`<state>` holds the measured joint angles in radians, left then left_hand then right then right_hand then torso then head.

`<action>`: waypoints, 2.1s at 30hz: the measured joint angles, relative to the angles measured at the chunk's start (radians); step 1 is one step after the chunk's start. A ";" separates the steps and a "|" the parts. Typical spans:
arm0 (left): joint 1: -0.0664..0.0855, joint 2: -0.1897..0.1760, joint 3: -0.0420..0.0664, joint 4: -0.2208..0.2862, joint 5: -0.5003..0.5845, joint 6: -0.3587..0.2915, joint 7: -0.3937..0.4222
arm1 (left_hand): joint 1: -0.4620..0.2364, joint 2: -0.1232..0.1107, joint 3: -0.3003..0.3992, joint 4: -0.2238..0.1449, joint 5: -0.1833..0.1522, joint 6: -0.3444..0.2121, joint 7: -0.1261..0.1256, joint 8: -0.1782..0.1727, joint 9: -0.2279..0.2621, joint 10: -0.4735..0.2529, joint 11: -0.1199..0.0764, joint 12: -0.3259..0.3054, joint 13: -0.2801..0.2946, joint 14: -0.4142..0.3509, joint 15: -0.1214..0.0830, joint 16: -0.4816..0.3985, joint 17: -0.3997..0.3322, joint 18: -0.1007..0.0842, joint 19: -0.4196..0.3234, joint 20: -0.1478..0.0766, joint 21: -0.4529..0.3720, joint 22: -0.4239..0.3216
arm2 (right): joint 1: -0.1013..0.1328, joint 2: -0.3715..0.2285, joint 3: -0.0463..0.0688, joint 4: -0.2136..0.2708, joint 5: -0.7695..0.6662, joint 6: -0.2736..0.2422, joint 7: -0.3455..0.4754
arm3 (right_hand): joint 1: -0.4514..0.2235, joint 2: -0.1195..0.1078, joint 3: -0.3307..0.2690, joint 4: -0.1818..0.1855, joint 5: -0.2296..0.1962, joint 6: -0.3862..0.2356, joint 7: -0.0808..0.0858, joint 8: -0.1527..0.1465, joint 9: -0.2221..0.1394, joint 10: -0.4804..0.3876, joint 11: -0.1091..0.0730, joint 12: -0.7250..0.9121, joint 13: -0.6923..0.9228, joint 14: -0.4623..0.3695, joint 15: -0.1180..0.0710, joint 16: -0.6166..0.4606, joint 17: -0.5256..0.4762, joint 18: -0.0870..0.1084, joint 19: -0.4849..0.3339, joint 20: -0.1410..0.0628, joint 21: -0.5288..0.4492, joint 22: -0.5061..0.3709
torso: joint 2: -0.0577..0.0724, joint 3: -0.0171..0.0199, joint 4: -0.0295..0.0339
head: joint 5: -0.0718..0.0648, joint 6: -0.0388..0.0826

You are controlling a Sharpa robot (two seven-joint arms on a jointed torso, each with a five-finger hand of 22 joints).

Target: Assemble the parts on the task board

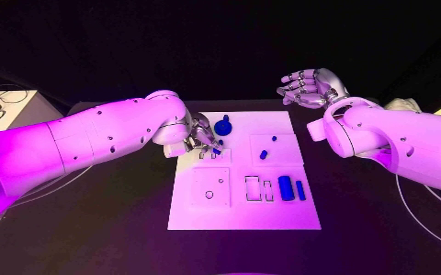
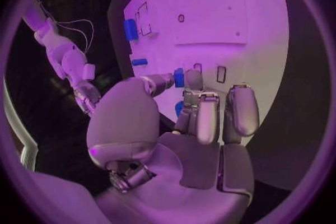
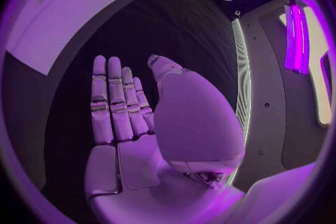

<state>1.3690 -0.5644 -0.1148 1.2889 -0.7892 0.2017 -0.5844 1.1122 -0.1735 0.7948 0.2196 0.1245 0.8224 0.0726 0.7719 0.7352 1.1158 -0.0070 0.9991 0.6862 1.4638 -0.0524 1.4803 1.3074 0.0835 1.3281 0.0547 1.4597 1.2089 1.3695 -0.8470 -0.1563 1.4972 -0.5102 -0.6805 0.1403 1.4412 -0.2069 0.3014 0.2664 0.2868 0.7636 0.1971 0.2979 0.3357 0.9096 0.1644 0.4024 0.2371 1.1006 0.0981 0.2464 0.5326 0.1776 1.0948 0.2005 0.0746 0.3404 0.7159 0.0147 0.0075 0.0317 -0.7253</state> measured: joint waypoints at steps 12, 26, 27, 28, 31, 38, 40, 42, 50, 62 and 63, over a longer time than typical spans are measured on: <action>-0.002 -0.013 -0.008 0.020 -0.013 -0.056 -0.001 | -0.066 -0.030 0.000 -0.017 0.185 0.018 -0.004 0.017 0.101 0.052 -0.016 0.041 0.041 0.001 -0.015 0.076 0.000 0.000 0.014 -0.014 0.006 0.022 | -0.003 0.001 -0.001 -0.006 -0.004 0.013 -0.010 | 0.000 0.000 0.003 -0.003 0.000 0.000 0.000 0.000 -0.001 0.000 0.000 0.000 -0.004 0.000 0.000 -0.001 -0.001 0.000 0.000 0.000 0.000 -0.004 | 0.000 0.0010 0.0012 | 0.011 -0.008; -0.012 -0.014 -0.051 0.038 -0.081 -0.117 0.000 | -0.100 -0.046 0.005 -0.047 0.274 0.042 -0.012 0.025 0.194 0.098 -0.030 0.059 0.045 0.001 -0.030 0.087 0.000 0.000 0.037 -0.030 0.016 0.047 | -0.003 0.002 -0.001 -0.008 -0.006 0.021 -0.012 | 0.000 0.000 0.003 -0.003 0.000 0.000 0.000 0.000 -0.002 0.000 0.000 0.000 -0.010 -0.004 0.004 -0.008 -0.003 0.000 0.000 0.000 -0.003 -0.010 | 0.002 0.0009 -0.0011 | 0.019 -0.016; -0.013 -0.014 -0.053 0.039 -0.086 -0.123 0.001 | -0.101 -0.047 0.005 -0.047 0.274 0.045 -0.015 0.026 0.194 0.099 -0.031 0.059 0.048 0.001 -0.030 0.087 0.000 0.000 0.040 -0.027 0.016 0.050 | -0.003 0.002 -0.001 -0.008 -0.006 0.022 -0.012 | 0.000 0.000 0.003 -0.003 0.000 0.000 0.000 0.000 -0.002 0.000 0.000 0.000 -0.010 -0.004 0.004 -0.008 -0.003 0.000 0.000 0.000 -0.003 -0.010 | 0.002 0.0009 -0.0011 | 0.020 -0.017; -0.013 -0.014 -0.053 0.040 -0.090 -0.127 0.001 | -0.103 -0.048 0.005 -0.047 0.274 0.045 -0.016 0.029 0.194 0.100 -0.032 0.059 0.049 0.001 -0.030 0.087 0.000 0.000 0.041 -0.026 0.016 0.053 | -0.003 0.002 -0.001 -0.008 -0.006 0.022 -0.013 | 0.000 0.000 0.003 -0.003 0.000 0.000 0.000 0.000 -0.002 0.000 0.000 0.000 -0.010 -0.004 0.004 -0.008 -0.003 0.000 0.000 0.000 -0.003 -0.010 | 0.002 0.0009 -0.0011 | 0.020 -0.017; -0.014 -0.014 -0.055 0.044 -0.101 -0.139 0.004 | -0.103 -0.049 0.005 -0.047 0.274 0.046 -0.016 0.029 0.194 0.102 -0.034 0.059 0.050 0.001 -0.030 0.087 0.000 0.000 0.044 -0.030 0.016 0.056 | -0.004 0.003 -0.001 -0.008 -0.007 0.024 -0.013 | 0.000 0.000 0.003 -0.003 0.000 0.000 0.000 0.000 -0.002 0.000 0.000 0.000 -0.011 -0.004 0.004 -0.008 -0.003 0.000 0.000 0.000 -0.003 -0.011 | 0.002 0.0009 -0.0014 | 0.022 -0.019; -0.017 -0.015 -0.057 0.050 -0.121 -0.160 0.009 | -0.108 -0.054 0.005 -0.047 0.274 0.051 -0.021 0.029 0.212 0.109 -0.034 0.064 0.050 0.001 -0.030 0.087 0.000 0.000 0.044 -0.030 0.020 0.057 | -0.004 0.004 -0.001 -0.009 -0.007 0.027 -0.014 | 0.000 0.000 0.003 -0.003 0.000 0.000 0.000 0.000 -0.002 0.000 0.000 0.000 -0.011 -0.004 0.004 -0.008 -0.004 0.000 0.000 0.000 -0.003 -0.011 | 0.002 0.0012 -0.0022 | 0.023 -0.021; -0.017 -0.015 -0.058 0.051 -0.125 -0.163 0.009 | -0.109 -0.055 0.005 -0.047 0.274 0.056 -0.019 0.029 0.213 0.111 -0.035 0.064 0.050 0.001 -0.030 0.087 0.000 0.000 0.044 -0.030 0.020 0.057 | -0.004 0.004 -0.001 -0.009 -0.007 0.027 -0.014 | 0.000 0.000 0.003 -0.003 0.000 0.000 0.000 0.000 -0.002 0.000 0.000 0.000 -0.011 -0.004 0.004 -0.008 -0.004 0.000 0.000 0.000 -0.003 -0.011 | 0.002 0.0011 -0.0026 | 0.024 -0.021; -0.018 -0.016 -0.058 0.053 -0.129 -0.164 0.010 | -0.109 -0.055 0.005 -0.047 0.274 0.056 -0.019 0.029 0.214 0.111 -0.035 0.064 0.050 0.001 -0.030 0.087 0.001 0.000 0.044 -0.030 0.020 0.057 | -0.004 0.004 -0.001 -0.009 -0.007 0.028 -0.014 | 0.000 0.000 0.003 -0.003 0.000 0.000 0.000 0.000 -0.003 0.000 0.000 0.000 -0.011 -0.004 0.004 -0.008 -0.004 0.000 0.000 0.000 -0.003 -0.011 | 0.002 0.0006 -0.0028 | 0.024 -0.021; -0.018 -0.020 -0.058 0.063 -0.153 -0.160 0.010 | -0.109 -0.055 0.005 -0.047 0.274 0.056 -0.019 0.028 0.216 0.112 -0.034 0.064 0.051 0.001 -0.030 0.087 0.001 -0.016 0.048 -0.026 0.019 0.063 | -0.004 0.004 -0.001 -0.010 -0.008 0.031 -0.015 | 0.000 0.000 0.005 0.000 0.000 0.000 0.000 0.000 -0.003 0.000 0.000 0.000 -0.013 -0.004 0.004 -0.008 -0.004 0.000 0.000 0.000 -0.003 -0.013 | 0.003 0.0002 -0.0018 | 0.022 -0.026; -0.018 -0.027 -0.057 0.076 -0.186 -0.146 0.008 | -0.108 -0.054 0.005 -0.047 0.279 0.056 -0.020 0.028 0.214 0.112 -0.034 0.064 0.056 0.001 -0.030 0.087 0.001 -0.016 0.051 -0.029 0.019 0.067 | -0.005 0.006 -0.001 -0.011 -0.010 0.036 -0.017 | -0.005 -0.005 0.005 0.000 0.000 0.000 0.000 0.000 -0.004 0.000 0.000 0.000 -0.016 -0.007 0.007 -0.012 -0.006 0.000 -0.004 0.004 -0.003 -0.018 | 0.003 0.0005 -0.0016 | 0.026 -0.031; -0.018 -0.027 -0.057 0.077 -0.189 -0.146 0.007 | -0.108 -0.054 0.005 -0.047 0.279 0.056 -0.020 0.028 0.214 0.112 -0.034 0.064 0.056 0.001 -0.030 0.087 0.001 -0.016 0.051 -0.029 0.019 0.067 | -0.005 0.006 -0.001 -0.011 -0.010 0.037 -0.017 | -0.005 -0.005 0.005 0.000 0.000 0.000 0.000 0.000 -0.004 0.000 0.000 0.000 -0.017 -0.007 0.007 -0.012 -0.006 0.000 -0.004 0.004 -0.003 -0.019 | 0.003 0.0005 -0.0016 | 0.026 -0.031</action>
<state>1.3513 -0.5917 -0.1720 1.3660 -0.9781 0.0559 -0.5769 1.0040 -0.2276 0.8000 0.1721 0.4031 0.8782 0.0530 0.7996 0.9494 1.2279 -0.0409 1.0632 0.7422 1.4652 -0.0822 1.5672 1.3079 0.0676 1.3796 0.0253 1.4791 1.2758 1.3647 -0.8408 -0.1577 1.4860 -0.5202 -0.6433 0.1231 1.4359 -0.2121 0.3068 0.2664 0.2866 0.7636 0.1971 0.2978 0.3320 0.9095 0.1645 0.4024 0.2202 1.0932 0.1056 0.2348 0.5266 0.1776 1.0910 0.2042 0.0714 0.3218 0.7189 0.0151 0.0058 0.0576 -0.7567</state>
